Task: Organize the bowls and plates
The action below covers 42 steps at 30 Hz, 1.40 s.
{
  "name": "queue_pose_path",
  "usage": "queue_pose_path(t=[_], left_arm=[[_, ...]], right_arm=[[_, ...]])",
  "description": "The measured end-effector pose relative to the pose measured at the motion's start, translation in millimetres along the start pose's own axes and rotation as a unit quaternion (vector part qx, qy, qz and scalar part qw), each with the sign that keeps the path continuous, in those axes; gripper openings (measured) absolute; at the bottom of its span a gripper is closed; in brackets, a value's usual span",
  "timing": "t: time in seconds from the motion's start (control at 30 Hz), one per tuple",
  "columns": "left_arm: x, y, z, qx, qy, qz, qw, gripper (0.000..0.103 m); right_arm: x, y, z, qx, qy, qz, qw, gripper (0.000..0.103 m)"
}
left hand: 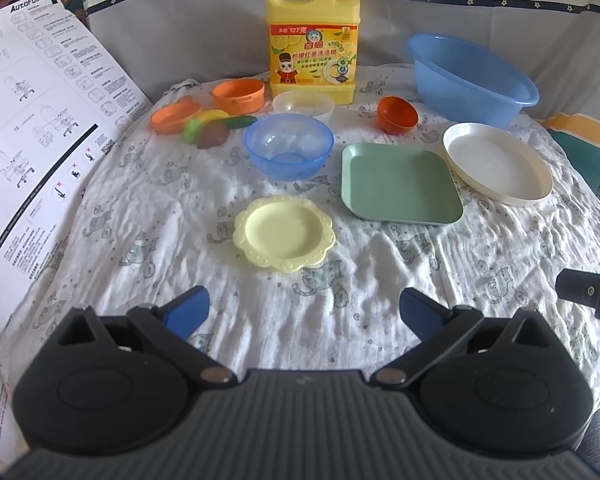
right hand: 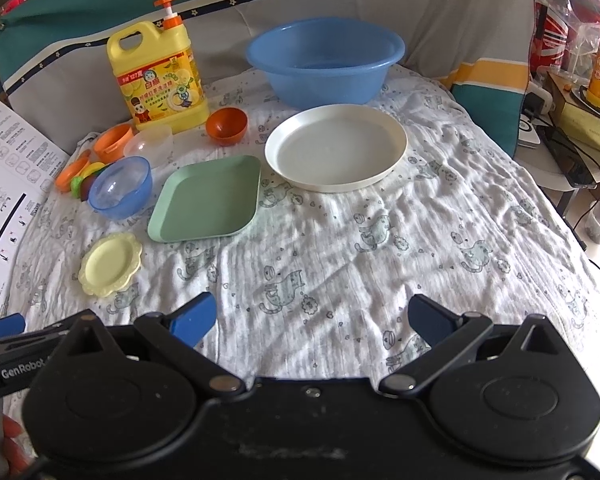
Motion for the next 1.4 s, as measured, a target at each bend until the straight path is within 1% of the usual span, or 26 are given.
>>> queue_pose_path(t=[0.57,0.8,1.0,1.23,1.33,1.37,1.4], left_arm=[[-9,4,3,-0.009,-0.002,-0.009,0.9999,0.103],[-17,-1,10,-0.024,0.009,-0.007,0.9996,0.103],[-28,-13,24,-0.049,0.028,0.007,0.9984,0.103],[-52,-36,52,-0.085,0.053,0.011,0.9950,0.103],[-61,-49,64,-0.101,0.083,0.030,0.9910,0.103],[-64,-54,68,-0.102,0.092,0.032,0.9900,0.103],[-69,-60,72,-0.103,0.100,0.026,0.9893,0.103]], right_arm=[[-13,1,3,-0.004,-0.005,-0.015,1.000,0.103],[-27,-1,14,-0.017,-0.007,-0.027,0.999,0.103],[-42,-8,25,-0.022,-0.003,-0.027,0.999,0.103],[-69,-38,40,-0.026,-0.006,-0.016,1.000,0.103],[-82,-53,48,-0.032,-0.001,-0.001,0.999,0.102],[-86,-57,52,-0.037,-0.001,0.003,0.999,0.098],[-91,-63,56,-0.042,0.000,0.006,0.999,0.096]])
Point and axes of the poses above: each gripper's, at about its wrist camera, not at the fingertips, and x roughly against the way its jaws point, z to its right, y to its underside, the point moved 5 cm from there along -x, roughly the way its jaws point, and after that the axes turned 3 degrees about y, right-handed, at the moved point
